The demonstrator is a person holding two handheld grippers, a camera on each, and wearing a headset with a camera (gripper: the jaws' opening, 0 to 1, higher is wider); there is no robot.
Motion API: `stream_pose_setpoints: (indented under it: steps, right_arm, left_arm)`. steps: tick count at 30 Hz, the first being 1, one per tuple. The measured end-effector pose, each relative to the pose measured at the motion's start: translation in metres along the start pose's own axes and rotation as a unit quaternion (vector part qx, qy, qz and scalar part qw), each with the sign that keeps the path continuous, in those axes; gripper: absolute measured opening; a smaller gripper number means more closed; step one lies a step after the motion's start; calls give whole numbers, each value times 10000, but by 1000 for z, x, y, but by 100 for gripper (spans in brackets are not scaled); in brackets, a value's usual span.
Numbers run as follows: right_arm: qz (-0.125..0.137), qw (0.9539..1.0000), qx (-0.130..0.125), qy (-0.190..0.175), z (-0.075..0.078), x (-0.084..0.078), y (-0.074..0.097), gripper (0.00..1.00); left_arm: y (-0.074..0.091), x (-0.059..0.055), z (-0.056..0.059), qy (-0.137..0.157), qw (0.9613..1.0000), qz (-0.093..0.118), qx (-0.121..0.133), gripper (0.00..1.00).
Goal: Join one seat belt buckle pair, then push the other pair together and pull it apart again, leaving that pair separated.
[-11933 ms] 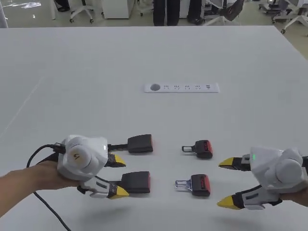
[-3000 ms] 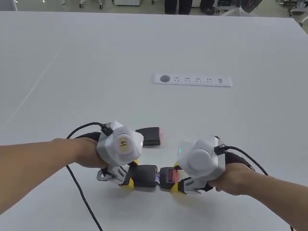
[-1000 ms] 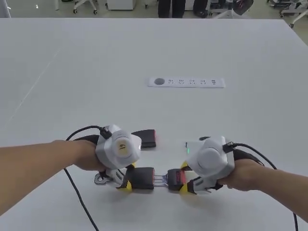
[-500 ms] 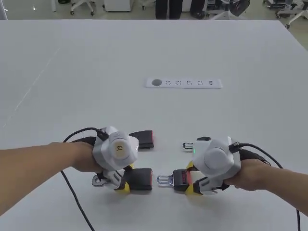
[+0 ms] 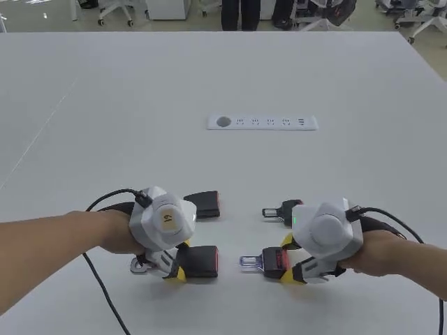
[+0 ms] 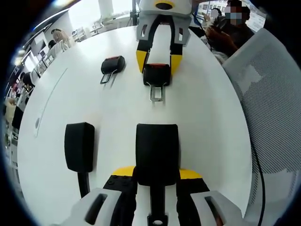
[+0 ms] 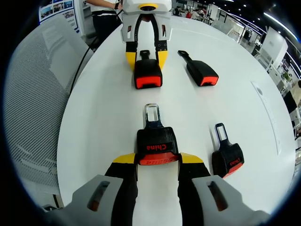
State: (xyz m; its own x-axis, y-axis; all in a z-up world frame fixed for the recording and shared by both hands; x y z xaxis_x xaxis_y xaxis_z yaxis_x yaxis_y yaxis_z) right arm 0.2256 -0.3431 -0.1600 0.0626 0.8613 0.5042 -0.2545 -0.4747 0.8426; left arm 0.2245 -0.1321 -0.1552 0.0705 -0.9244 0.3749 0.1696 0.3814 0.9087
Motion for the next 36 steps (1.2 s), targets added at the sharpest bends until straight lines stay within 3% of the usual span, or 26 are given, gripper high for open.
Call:
stream_pose_setpoints:
  steps: [9,36]
  right_arm:
    - [-45,10000,0,-32,4,-11,4,31]
    - [-27,10000,36,28,4,-15,8,32]
  left_arm:
    - [0,-4,-3,-1,10000,51,11,32]
    - [0,-3,-3,-102,9999,45,-19,33]
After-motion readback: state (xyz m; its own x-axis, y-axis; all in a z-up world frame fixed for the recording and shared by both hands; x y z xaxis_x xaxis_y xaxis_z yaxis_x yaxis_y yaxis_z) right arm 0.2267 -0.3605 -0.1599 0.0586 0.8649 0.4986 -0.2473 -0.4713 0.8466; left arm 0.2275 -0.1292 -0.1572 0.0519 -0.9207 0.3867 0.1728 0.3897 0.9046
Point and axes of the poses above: the centre of the closed fingertips' face, and the gripper's own axes: y roughly backward along the fingers, z roughly to its right, x roughly out of its top, the point moved 6 cm from there along y, roughly backward along the fingers, and after that the axes turned 10 degrees about -x, right-handed, at the moved point
